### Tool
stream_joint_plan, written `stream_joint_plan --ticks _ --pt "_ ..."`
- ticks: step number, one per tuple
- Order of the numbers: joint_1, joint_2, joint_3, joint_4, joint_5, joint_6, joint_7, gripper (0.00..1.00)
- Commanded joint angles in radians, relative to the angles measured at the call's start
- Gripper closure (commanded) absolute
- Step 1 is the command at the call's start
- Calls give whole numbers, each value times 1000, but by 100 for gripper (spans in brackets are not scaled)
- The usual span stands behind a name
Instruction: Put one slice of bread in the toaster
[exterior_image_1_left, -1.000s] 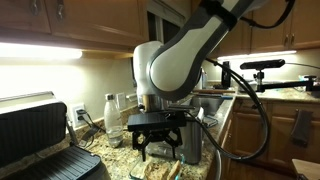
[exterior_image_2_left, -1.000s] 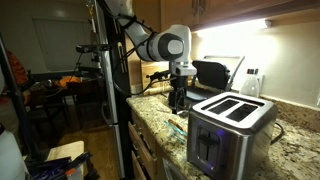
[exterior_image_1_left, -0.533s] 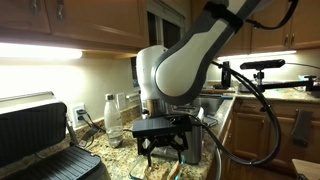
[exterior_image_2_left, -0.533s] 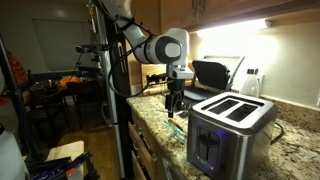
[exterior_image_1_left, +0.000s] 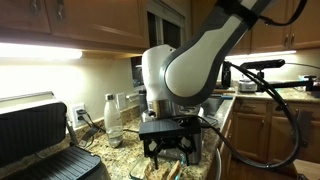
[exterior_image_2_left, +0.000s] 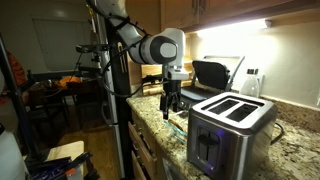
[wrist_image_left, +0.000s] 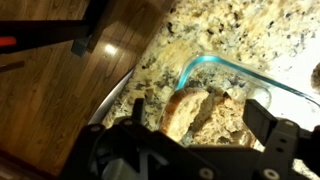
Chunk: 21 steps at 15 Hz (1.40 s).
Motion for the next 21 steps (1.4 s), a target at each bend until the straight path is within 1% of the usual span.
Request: stream_joint_plan --ticks 1,8,10,11,12,13,14,15,17,18,19,21 --pt "6 -65 5 -66 2 -6 35 0" --pt "5 -47 8 -62 2 0 29 0" --pt "5 -43 8 -57 0 0 29 3" --pt "5 -40 8 -55 1 0 27 8" --pt "5 -37 9 -54 1 2 27 9" --pt "5 -34 9 -53 2 4 27 10" --pt "5 -32 9 -52 4 4 25 7" --pt "5 -30 9 -51 5 5 24 27" --pt "5 -27 9 -49 4 6 25 27" --pt "4 -24 9 -48 5 7 23 30" --pt "4 -23 9 -47 5 7 23 37" --pt "4 -20 8 -46 4 8 23 38"
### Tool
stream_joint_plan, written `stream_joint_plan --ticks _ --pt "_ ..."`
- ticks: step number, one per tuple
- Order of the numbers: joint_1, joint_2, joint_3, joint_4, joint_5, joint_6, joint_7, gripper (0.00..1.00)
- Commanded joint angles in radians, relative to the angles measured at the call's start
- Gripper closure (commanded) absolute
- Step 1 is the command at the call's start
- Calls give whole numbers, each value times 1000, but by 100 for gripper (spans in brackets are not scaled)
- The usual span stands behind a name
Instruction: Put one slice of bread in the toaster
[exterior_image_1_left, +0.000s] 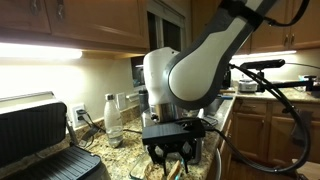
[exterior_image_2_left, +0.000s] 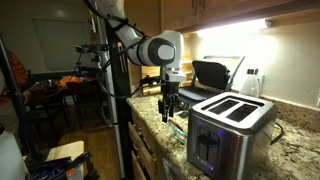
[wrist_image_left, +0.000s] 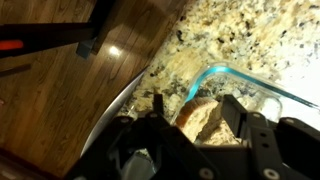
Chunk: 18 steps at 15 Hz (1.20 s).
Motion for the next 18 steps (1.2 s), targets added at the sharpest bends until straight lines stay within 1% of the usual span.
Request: stream_joint_plan --ticks 1,2,3,4,7,17,18 --pt "3 -16 0 -21 4 7 20 32" --pt "3 -15 -1 -21 3 7 20 31" --pt "1 -11 -2 -19 4 8 18 6" --pt "0 -8 -3 -17 4 7 15 7" --pt "-3 3 -7 -14 5 12 13 0" --pt "-10 29 -22 16 2 0 -3 0" --pt "-9 33 -24 20 0 -1 -3 5"
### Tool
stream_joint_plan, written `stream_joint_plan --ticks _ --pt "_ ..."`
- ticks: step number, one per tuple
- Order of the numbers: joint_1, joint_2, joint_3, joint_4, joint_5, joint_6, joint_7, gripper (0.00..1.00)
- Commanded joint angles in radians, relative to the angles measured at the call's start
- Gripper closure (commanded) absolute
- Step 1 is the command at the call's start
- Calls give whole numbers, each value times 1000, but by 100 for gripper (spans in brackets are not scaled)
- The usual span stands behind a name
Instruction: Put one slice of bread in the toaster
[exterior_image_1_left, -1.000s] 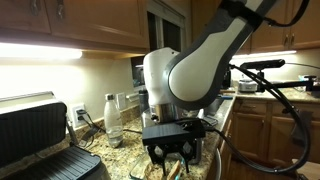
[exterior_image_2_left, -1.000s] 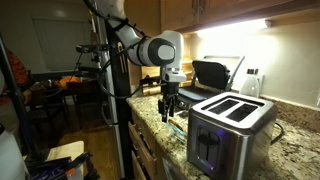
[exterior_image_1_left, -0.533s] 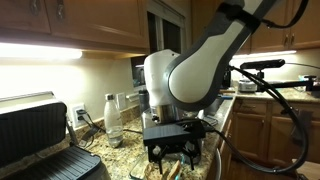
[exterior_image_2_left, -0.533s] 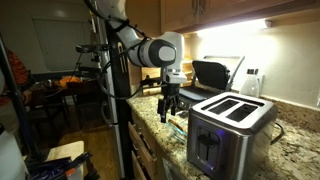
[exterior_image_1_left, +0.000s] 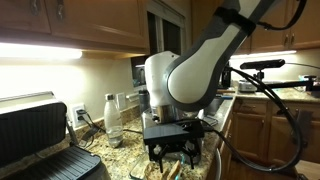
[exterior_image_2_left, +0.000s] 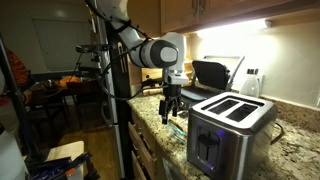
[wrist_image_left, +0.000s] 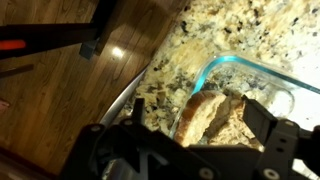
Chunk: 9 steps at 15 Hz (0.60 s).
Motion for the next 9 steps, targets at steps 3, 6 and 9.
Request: stream_joint_plan --ticks 3,6,9 --pt "-3 22 -8 24 -1 -3 -4 40" --pt "-2 25 -10 29 -1 -4 -4 59" --pt "-1 32 -10 34 -1 -3 -4 80"
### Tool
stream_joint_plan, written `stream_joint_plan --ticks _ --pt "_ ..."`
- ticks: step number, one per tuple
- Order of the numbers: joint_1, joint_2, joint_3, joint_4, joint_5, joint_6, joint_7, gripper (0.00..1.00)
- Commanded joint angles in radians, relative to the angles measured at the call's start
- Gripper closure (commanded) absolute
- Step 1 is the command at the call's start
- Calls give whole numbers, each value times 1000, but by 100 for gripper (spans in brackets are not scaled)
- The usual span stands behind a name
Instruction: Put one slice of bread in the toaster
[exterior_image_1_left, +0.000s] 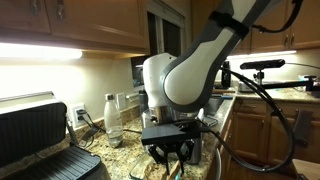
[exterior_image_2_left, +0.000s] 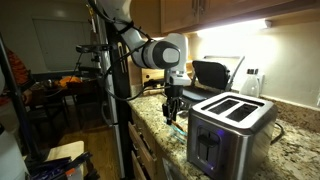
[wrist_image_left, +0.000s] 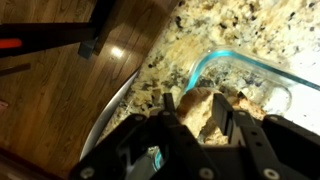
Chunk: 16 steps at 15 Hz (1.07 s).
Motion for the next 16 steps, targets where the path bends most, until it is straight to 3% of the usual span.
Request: stream_joint_plan --ticks 1,7,8,13,16 --pt "0 10 -5 11 -1 -3 -4 86" --pt "1 19 -6 30 -2 -9 -7 93" --pt "2 20 -6 33 -3 -11 -7 89" --pt "3 14 -8 41 -11 -23 -6 89" --pt "10 -6 -8 54 -30 -40 0 97"
